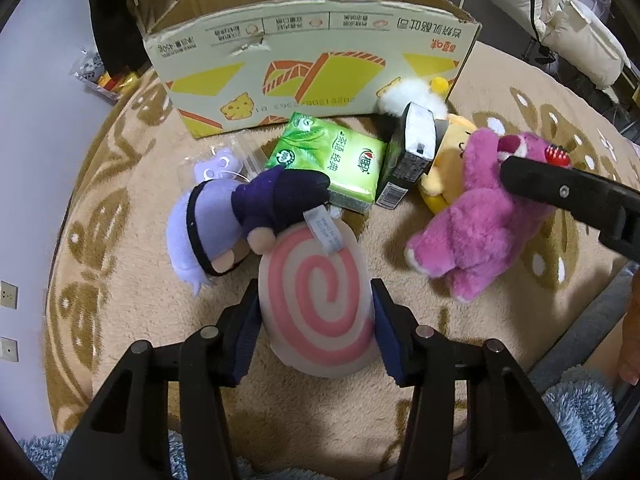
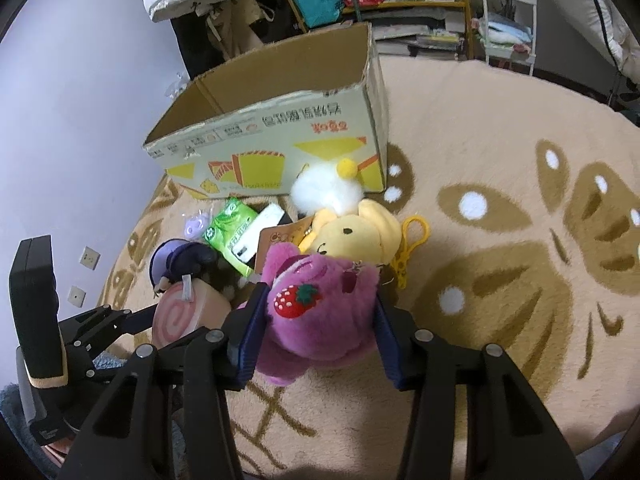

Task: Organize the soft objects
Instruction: 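Lift the swirl cushion with the left gripper while the right carries the pink bear to the box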

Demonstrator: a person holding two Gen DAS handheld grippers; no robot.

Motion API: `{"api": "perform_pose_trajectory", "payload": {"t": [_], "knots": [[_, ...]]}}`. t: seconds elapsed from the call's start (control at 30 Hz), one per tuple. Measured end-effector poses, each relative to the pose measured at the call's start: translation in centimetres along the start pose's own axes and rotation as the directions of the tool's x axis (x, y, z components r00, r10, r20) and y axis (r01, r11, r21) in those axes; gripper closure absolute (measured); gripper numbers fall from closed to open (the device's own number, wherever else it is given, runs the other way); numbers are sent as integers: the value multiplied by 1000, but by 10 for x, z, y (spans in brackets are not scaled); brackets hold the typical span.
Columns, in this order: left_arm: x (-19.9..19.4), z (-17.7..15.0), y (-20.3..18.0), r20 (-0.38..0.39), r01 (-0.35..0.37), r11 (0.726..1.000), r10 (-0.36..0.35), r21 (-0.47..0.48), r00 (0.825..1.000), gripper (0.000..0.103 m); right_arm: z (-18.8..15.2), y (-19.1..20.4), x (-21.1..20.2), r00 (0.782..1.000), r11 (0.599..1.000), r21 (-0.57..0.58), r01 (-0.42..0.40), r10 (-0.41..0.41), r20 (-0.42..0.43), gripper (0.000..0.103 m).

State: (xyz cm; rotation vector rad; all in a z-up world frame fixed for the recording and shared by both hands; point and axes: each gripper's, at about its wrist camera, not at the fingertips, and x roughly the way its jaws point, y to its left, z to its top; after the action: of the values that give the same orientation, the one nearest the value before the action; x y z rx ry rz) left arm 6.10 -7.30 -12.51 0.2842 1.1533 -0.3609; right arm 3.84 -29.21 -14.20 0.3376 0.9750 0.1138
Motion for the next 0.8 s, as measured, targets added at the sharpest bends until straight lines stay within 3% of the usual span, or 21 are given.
{"api": "perform_pose_trajectory", "payload": {"t": [0.23,0.47,0.63,0.8], "knots": [[-20,-4,-1,83,-15,1000,15,3,996,53,1,1,-24,993,1000,-5,22,-22,112,52],[-45,-5,0,188,-56,998,57,-10,981,53,-2,15,-56,960,995,-72,75,-53,274,52],[-69,-9,1,286,-76,997,82,-32,955,53,-4,28,-75,921,985,-118,124,-70,384,53],[-92,-13,5,393,-90,994,107,-63,913,53,-7,39,-87,878,971,-143,190,-102,467,53]]}}
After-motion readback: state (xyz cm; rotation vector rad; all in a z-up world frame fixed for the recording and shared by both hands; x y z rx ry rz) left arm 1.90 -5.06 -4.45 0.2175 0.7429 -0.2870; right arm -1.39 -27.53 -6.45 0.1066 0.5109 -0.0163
